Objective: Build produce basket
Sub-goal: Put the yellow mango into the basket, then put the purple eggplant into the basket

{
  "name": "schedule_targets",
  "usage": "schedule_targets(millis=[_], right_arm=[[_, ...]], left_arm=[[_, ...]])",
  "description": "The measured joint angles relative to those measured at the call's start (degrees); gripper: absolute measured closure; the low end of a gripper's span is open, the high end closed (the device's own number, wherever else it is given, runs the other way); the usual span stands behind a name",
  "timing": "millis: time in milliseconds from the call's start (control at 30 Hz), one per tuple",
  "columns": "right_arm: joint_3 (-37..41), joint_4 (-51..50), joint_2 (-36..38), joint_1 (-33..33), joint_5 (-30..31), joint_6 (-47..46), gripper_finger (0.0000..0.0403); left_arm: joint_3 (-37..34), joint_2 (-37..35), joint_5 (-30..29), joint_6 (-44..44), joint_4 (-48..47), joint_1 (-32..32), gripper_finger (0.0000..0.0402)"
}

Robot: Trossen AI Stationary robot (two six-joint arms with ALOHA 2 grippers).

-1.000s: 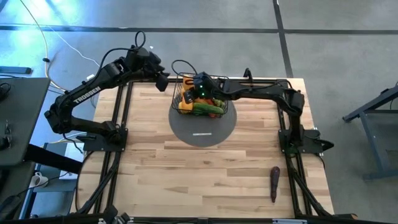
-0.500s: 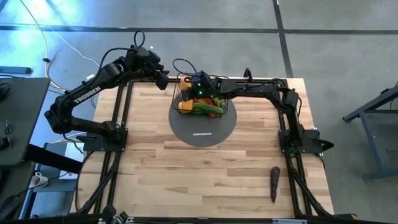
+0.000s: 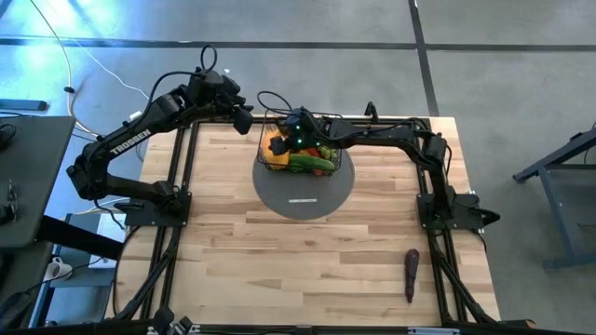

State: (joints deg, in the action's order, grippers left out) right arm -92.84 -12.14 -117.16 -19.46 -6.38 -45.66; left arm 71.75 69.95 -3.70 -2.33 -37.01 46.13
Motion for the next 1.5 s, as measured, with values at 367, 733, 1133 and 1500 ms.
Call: schedule_targets(millis=[367, 733, 1133, 1500], right_arm=[[-0.1, -0.6, 0.9, 0.2, -3.1, -0.9, 0.0155], [-0.2, -15.8, 7.7, 4.2, 4.7, 5.0, 0.0155], [-0.2, -31.9, 12.7, 12.1, 19.3, 5.5, 0.0155], [-0.3, -49.2, 13.7, 21.2, 27.4, -6.3, 0.0155]], left_arm=[[0.0, 0.0, 0.0, 0.0, -0.1, 0.0, 0.0227], [0.0, 0.0, 1.4, 0.0, -4.4, -0.1, 0.0227], [0.0, 0.0, 2.4, 1.0, -4.9, -1.9, 0.0227], [0.0, 0.0, 1.7, 1.0, -5.2, -5.8, 0.0227]])
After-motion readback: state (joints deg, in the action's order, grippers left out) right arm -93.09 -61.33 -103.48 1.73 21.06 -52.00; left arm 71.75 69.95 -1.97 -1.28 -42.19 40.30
